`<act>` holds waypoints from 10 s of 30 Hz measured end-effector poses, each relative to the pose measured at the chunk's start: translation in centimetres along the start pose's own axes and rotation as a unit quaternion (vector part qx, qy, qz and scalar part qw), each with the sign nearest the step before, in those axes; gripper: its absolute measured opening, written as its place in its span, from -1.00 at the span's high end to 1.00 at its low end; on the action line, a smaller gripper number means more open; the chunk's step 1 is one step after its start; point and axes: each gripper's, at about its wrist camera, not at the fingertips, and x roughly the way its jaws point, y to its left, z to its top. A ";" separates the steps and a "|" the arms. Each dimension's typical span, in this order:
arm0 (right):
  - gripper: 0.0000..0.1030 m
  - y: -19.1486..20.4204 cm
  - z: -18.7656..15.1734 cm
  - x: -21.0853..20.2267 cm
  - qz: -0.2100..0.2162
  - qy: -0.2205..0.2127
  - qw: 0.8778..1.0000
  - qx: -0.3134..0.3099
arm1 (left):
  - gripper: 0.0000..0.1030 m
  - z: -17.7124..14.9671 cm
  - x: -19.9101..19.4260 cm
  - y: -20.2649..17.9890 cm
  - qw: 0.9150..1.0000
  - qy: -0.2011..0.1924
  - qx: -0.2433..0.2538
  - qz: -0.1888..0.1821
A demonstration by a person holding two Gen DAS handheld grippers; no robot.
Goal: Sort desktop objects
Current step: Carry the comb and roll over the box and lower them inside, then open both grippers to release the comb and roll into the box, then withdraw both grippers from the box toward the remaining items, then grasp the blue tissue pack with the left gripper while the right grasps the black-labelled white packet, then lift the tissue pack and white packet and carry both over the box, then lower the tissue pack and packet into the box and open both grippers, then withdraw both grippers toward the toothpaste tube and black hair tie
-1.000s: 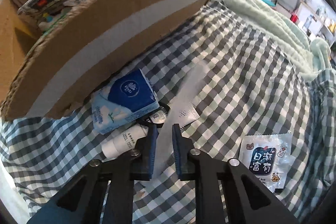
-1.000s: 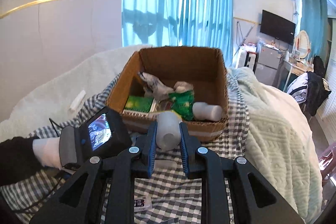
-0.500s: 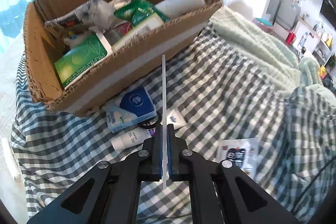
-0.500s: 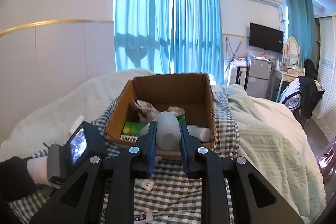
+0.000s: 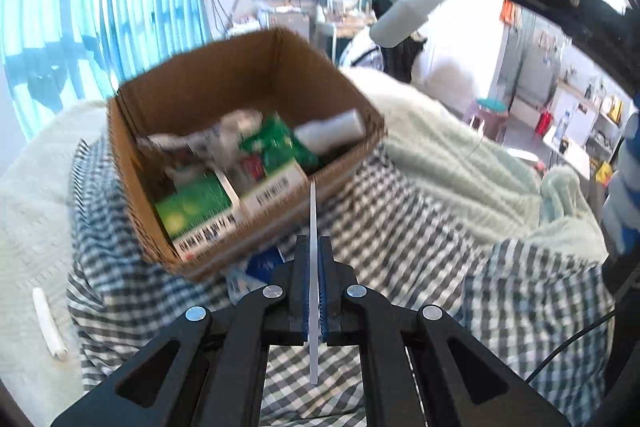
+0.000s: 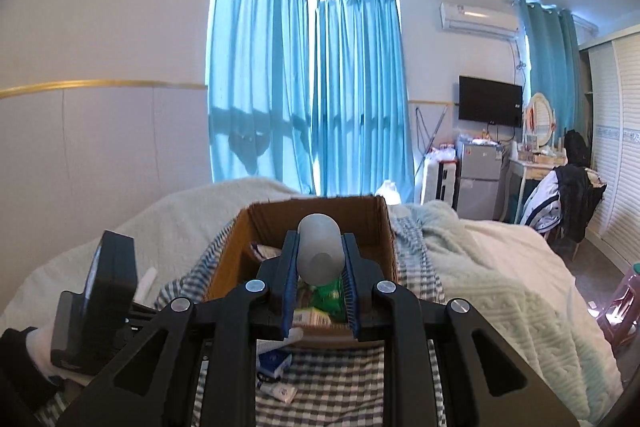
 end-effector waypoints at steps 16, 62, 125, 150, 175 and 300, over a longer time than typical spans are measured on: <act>0.63 2.3 5.0 0.6 0.010 -0.048 0.999 -0.016 | 0.95 5.9 -6.7 3.1 0.992 -0.113 -0.027 0.042; -0.29 -1.9 -1.7 17.9 -0.033 0.054 0.998 0.000 | -0.48 6.9 5.0 11.6 0.975 -0.125 -0.122 0.134; -0.83 3.3 -18.7 10.6 0.074 0.426 0.898 -0.084 | -1.00 -4.7 14.2 3.8 0.983 0.096 -0.086 0.131; 0.94 3.2 -19.7 10.3 0.087 0.435 0.892 -0.081 | -0.38 -5.5 10.6 2.7 0.987 0.085 -0.095 0.101; 0.07 7.1 -22.6 12.0 0.105 0.491 0.852 -0.144 | -0.38 -3.7 -1.4 3.0 0.985 -0.034 -0.110 0.129; -0.99 1.6 -4.3 9.7 0.011 0.083 0.996 -0.043 | -1.00 1.4 -3.7 7.3 0.962 -0.147 -0.105 0.205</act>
